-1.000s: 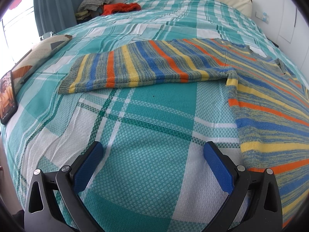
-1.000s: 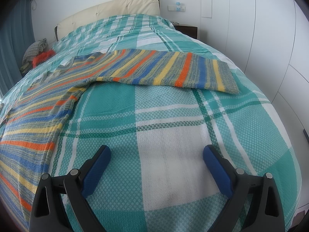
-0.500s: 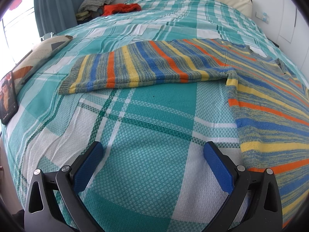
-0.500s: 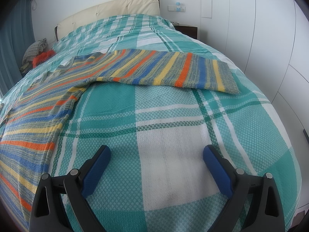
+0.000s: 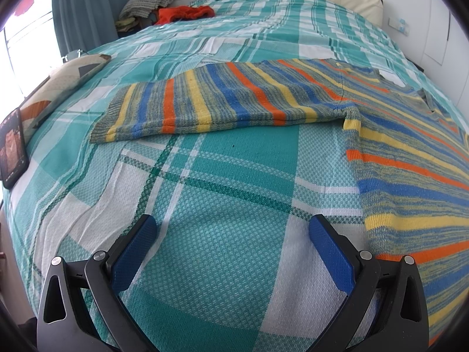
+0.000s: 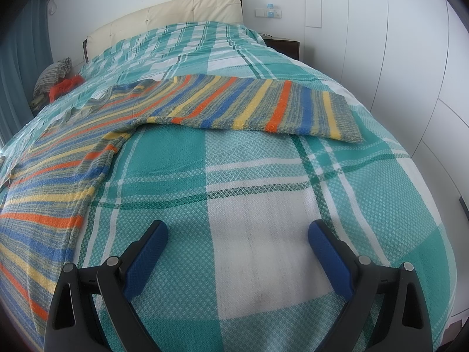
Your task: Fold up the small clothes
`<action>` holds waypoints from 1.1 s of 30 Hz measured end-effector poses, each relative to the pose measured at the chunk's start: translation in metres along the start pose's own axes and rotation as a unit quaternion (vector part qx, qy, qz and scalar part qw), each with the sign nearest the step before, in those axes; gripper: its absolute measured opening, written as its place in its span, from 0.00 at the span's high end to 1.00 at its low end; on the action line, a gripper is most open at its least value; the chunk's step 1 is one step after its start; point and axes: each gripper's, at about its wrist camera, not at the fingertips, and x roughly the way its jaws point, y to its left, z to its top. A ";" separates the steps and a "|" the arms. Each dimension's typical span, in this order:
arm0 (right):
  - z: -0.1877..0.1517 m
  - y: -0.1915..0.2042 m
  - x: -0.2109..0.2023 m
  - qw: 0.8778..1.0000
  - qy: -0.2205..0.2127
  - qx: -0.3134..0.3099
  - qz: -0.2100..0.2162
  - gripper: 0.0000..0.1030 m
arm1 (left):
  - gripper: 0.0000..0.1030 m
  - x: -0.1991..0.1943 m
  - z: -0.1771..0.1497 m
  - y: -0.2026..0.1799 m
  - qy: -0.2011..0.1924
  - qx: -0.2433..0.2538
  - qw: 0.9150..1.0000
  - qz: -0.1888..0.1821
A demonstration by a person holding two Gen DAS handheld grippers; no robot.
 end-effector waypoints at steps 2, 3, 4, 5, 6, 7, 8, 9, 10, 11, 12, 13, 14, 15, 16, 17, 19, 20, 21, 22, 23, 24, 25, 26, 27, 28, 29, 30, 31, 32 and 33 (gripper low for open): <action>0.000 0.000 0.000 1.000 0.000 0.000 0.000 0.07 | 0.00 -0.001 0.001 0.001 0.000 -0.001 1.000 0.001; 0.000 0.000 0.000 1.000 0.000 0.000 0.000 0.07 | 0.00 -0.001 0.001 0.001 0.000 -0.001 1.000 0.001; 0.000 0.000 0.000 1.000 0.000 0.000 0.000 0.07 | 0.00 -0.001 0.000 0.000 0.000 -0.001 1.000 0.001; 0.000 0.000 0.000 1.000 0.000 0.000 0.000 0.07 | 0.00 -0.001 0.001 0.001 0.000 -0.001 1.000 0.001; 0.000 0.000 0.000 1.000 0.000 0.000 0.000 0.07 | 0.00 -0.001 0.000 0.000 0.000 -0.001 1.000 0.001; 0.000 0.000 0.000 1.000 0.000 0.000 0.000 0.07 | 0.00 -0.001 0.000 0.000 0.000 -0.001 1.000 0.001; 0.000 0.000 0.000 1.000 0.000 0.000 0.000 0.07 | 0.00 -0.001 0.001 0.001 -0.001 -0.001 1.000 0.001; 0.000 0.000 0.000 1.000 0.000 0.000 0.000 0.07 | 0.00 -0.001 0.000 0.000 -0.001 -0.001 1.000 0.001; 0.000 0.000 0.000 1.000 0.000 0.000 0.000 0.07 | 0.00 0.000 0.000 0.000 -0.001 -0.001 1.000 0.001; 0.000 0.000 0.000 1.000 0.000 0.000 0.000 0.07 | 0.00 0.000 0.000 0.000 -0.001 -0.001 1.000 0.001; 0.000 0.000 0.000 1.000 0.000 0.000 0.000 0.07 | 0.00 0.000 0.000 0.000 -0.001 0.000 1.000 0.001; 0.000 0.000 0.000 1.000 0.000 0.000 0.000 0.07 | 0.00 0.000 0.001 0.001 -0.001 0.000 1.000 0.001; 0.000 0.000 0.000 1.000 0.000 0.000 0.000 0.07 | 0.00 0.000 0.001 0.000 -0.001 0.000 1.000 0.001; 0.000 0.000 0.000 1.000 0.000 0.000 0.000 0.07 | 0.00 0.000 0.000 0.000 -0.001 0.000 1.000 0.001; 0.000 0.000 0.000 1.000 0.000 0.000 0.000 0.07 | 0.00 0.000 0.000 0.000 -0.001 0.000 1.000 0.001; 0.000 0.000 0.000 1.000 0.000 0.000 0.000 0.07 | 0.00 0.000 0.000 0.000 -0.001 0.000 1.000 0.001; 0.000 0.000 0.000 1.000 0.000 -0.001 0.000 0.07 | 0.00 0.000 0.000 0.000 -0.001 0.000 1.000 0.002; 0.000 0.001 0.000 1.000 0.001 -0.001 -0.001 0.07 | 0.00 0.000 0.001 0.000 -0.001 0.000 1.000 0.002; 0.000 0.001 0.000 1.000 0.001 -0.002 -0.002 0.07 | 0.00 0.000 0.000 0.000 -0.001 0.000 1.000 0.002; 0.000 0.000 0.001 1.000 0.001 -0.002 -0.002 0.07 | 0.00 0.000 0.000 0.000 -0.001 0.000 1.000 0.002; 0.000 0.000 0.000 1.000 0.001 -0.002 -0.002 0.07 | 0.00 0.000 0.001 0.000 -0.001 0.000 1.000 0.003; 0.001 0.000 0.001 1.000 0.002 -0.002 -0.002 0.07 | 0.00 0.000 0.000 0.000 -0.001 0.000 1.000 0.002; 0.001 0.001 0.000 1.000 0.004 -0.004 -0.003 0.07 | 0.00 0.000 0.000 0.000 0.000 0.000 1.000 0.002; 0.003 0.001 -0.001 1.000 0.008 -0.006 -0.002 0.07 | 0.00 -0.002 0.002 0.002 0.007 0.000 1.000 -0.002; 0.006 0.000 -0.003 1.000 0.018 -0.008 0.003 0.07 | 0.01 -0.004 0.005 0.004 0.012 -0.003 1.000 -0.005; 0.010 -0.003 -0.004 1.000 0.027 -0.006 0.012 0.07 | 0.01 -0.007 0.008 0.006 0.020 -0.007 1.000 -0.013; 0.014 -0.010 -0.009 0.999 0.034 0.009 0.031 0.07 | 0.01 -0.012 0.012 0.009 0.031 -0.009 0.999 -0.026; 0.018 -0.019 -0.013 0.998 0.033 0.032 0.050 0.07 | 0.01 -0.018 0.015 0.011 0.036 -0.011 0.998 -0.042; 0.021 -0.031 -0.018 0.994 0.028 0.067 0.078 0.07 | 0.01 -0.027 0.019 0.012 0.031 -0.013 0.998 -0.055; 0.026 -0.049 -0.021 0.985 0.022 0.121 0.117 0.07 | 0.01 -0.038 0.023 0.014 0.019 -0.016 0.998 -0.062; 0.028 -0.062 -0.020 0.977 0.021 0.159 0.143 0.08 | 0.01 -0.043 0.025 0.014 0.012 -0.017 0.998 -0.066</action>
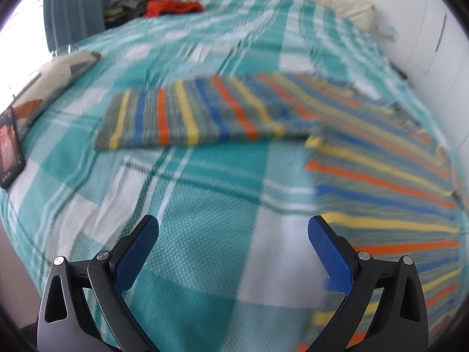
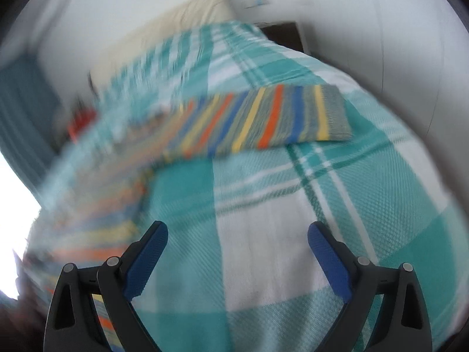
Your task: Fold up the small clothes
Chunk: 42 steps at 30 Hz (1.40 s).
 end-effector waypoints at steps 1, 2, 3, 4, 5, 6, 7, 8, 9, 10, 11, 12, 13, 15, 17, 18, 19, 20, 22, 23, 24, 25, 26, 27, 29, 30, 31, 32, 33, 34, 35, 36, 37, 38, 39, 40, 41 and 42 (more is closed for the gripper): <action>0.008 -0.013 0.000 0.999 0.002 0.044 0.029 0.11 | 0.01 -0.007 0.003 -0.001 -0.008 -0.001 1.000 -0.007; 0.015 -0.027 0.003 0.995 0.006 0.085 0.056 0.20 | 0.01 -0.013 0.006 -0.002 -0.014 0.000 1.000 -0.013; 0.024 -0.042 0.010 0.988 0.011 0.131 0.083 0.24 | 0.01 -0.016 0.010 -0.004 -0.018 0.001 1.000 -0.018; 0.030 -0.052 0.018 0.982 0.015 0.163 0.099 0.31 | 0.01 -0.019 0.013 -0.005 -0.024 0.004 1.000 -0.020; 0.037 -0.066 0.028 0.973 0.021 0.199 0.113 0.41 | 0.01 -0.021 0.016 -0.007 -0.030 0.006 0.999 -0.019; 0.042 -0.076 0.036 0.969 0.022 0.219 0.115 0.47 | 0.01 -0.022 0.017 -0.007 -0.037 0.009 0.999 -0.016; 0.049 -0.087 0.042 0.966 0.012 0.235 0.109 0.61 | 0.01 -0.022 0.018 -0.007 -0.044 0.012 0.999 -0.009; 0.053 -0.094 0.045 0.964 0.005 0.246 0.106 0.67 | 0.01 -0.020 0.019 -0.005 -0.047 0.016 0.999 0.001; 0.056 -0.103 0.049 0.959 -0.004 0.263 0.110 0.69 | 0.01 -0.018 0.017 -0.005 -0.046 0.017 0.999 0.009; 0.059 -0.110 0.051 0.953 -0.014 0.282 0.113 0.72 | 0.01 -0.016 0.013 -0.004 -0.043 0.015 0.999 0.014; 0.061 -0.118 0.052 0.946 -0.024 0.302 0.117 0.72 | 0.01 -0.012 0.011 0.000 -0.039 0.014 0.999 0.018; 0.063 -0.126 0.053 0.939 -0.033 0.321 0.121 0.72 | 0.01 -0.011 0.006 0.001 -0.037 0.012 0.999 0.020; 0.065 -0.131 0.054 0.934 -0.038 0.333 0.124 0.72 | 0.01 -0.007 0.002 0.005 -0.036 0.013 0.999 0.025; 0.071 -0.139 0.057 0.929 -0.038 0.345 0.131 0.72 | 0.01 -0.003 -0.003 0.008 -0.034 0.017 0.999 0.037; 0.076 -0.142 0.058 0.931 -0.035 0.338 0.132 0.71 | 0.01 0.001 -0.006 0.008 -0.029 0.018 0.998 0.044; 0.081 -0.144 0.061 0.934 -0.029 0.332 0.130 0.71 | 0.01 -0.001 -0.010 0.005 -0.029 0.018 0.998 0.044; 0.085 -0.146 0.064 0.936 -0.023 0.328 0.128 0.71 | 0.01 0.000 -0.010 0.004 -0.030 0.017 0.999 0.043; 0.092 -0.147 0.069 0.937 -0.018 0.326 0.126 0.71 | 0.01 0.002 -0.008 0.004 -0.030 0.015 0.999 0.042; 0.107 -0.150 0.078 0.940 -0.008 0.320 0.121 0.74 | 0.01 0.003 -0.010 0.001 -0.028 0.014 0.999 0.044; 0.114 -0.149 0.082 0.944 0.004 0.310 0.110 0.87 | 0.01 0.004 -0.011 0.001 -0.025 0.012 0.999 0.043; 0.120 -0.147 0.084 0.953 0.014 0.293 0.080 0.96 | 0.01 0.004 -0.013 0.000 -0.023 0.011 0.999 0.043; 0.126 -0.140 0.083 0.960 0.017 0.274 0.051 0.98 | 0.01 0.003 -0.014 0.000 -0.023 0.009 0.999 0.042; 0.128 -0.135 0.080 0.964 0.016 0.261 0.040 0.98 | 0.01 0.002 -0.014 0.001 -0.025 0.005 0.999 0.040; 0.136 -0.124 0.076 0.971 0.013 0.238 0.020 0.98 | 0.01 0.000 -0.016 0.001 -0.027 0.002 0.999 0.039; 0.150 -0.092 0.062 0.982 -0.001 0.189 0.025 0.98 | 0.01 -0.002 -0.015 0.005 -0.030 -0.011 0.999 0.032; 0.159 -0.068 0.054 0.986 -0.010 0.160 0.046 0.98 | 0.01 -0.002 -0.015 0.006 -0.030 -0.016 0.999 0.029; 0.169 -0.040 0.046 0.989 -0.015 0.129 0.069 0.98 | 0.01 -0.001 -0.014 0.008 -0.030 -0.022 0.999 0.027; 0.176 -0.019 0.044 0.990 -0.015 0.108 0.088 0.98 | 0.01 0.000 -0.014 0.009 -0.028 -0.027 0.999 0.027; 0.182 0.014 0.042 0.990 -0.011 0.082 0.116 0.98 | 0.01 0.000 -0.013 0.011 -0.027 -0.031 0.999 0.027; 0.186 0.051 0.042 0.988 -0.003 0.053 0.143 0.98 | 0.01 0.001 -0.011 0.013 -0.026 -0.034 0.999 0.026; 0.189 0.073 0.045 0.987 0.003 0.036 0.158 0.98 | 0.01 0.000 -0.011 0.014 -0.027 -0.036 0.999 0.025; 0.186 0.107 0.049 0.985 0.010 0.010 0.174 0.98 | 0.01 0.000 -0.011 0.015 -0.028 -0.039 0.999 0.023; 0.182 0.141 0.057 0.982 0.019 -0.012 0.187 0.98 | 0.01 -0.001 -0.011 0.017 -0.030 -0.043 0.998 0.022; 0.176 0.161 0.067 0.980 0.026 -0.021 0.195 0.97 | 0.01 -0.001 -0.012 0.019 -0.030 -0.046 0.998 0.021; 0.169 0.184 0.079 0.977 0.036 -0.030 0.207 0.95 | 0.01 0.000 -0.012 0.021 -0.028 -0.049 0.998 0.022; 0.160 0.201 0.092 0.973 0.047 -0.030 0.222 0.86 | 0.01 0.002 -0.012 0.023 -0.024 -0.052 0.998 0.023; 0.151 0.213 0.105 0.966 0.070 -0.019 0.249 0.56 | 0.01 0.003 -0.013 0.025 -0.022 -0.055 0.998 0.024; 0.141 0.221 0.117 0.956 0.099 0.004 0.277 0.39 | 0.01 0.003 -0.014 0.026 -0.020 -0.058 0.998 0.024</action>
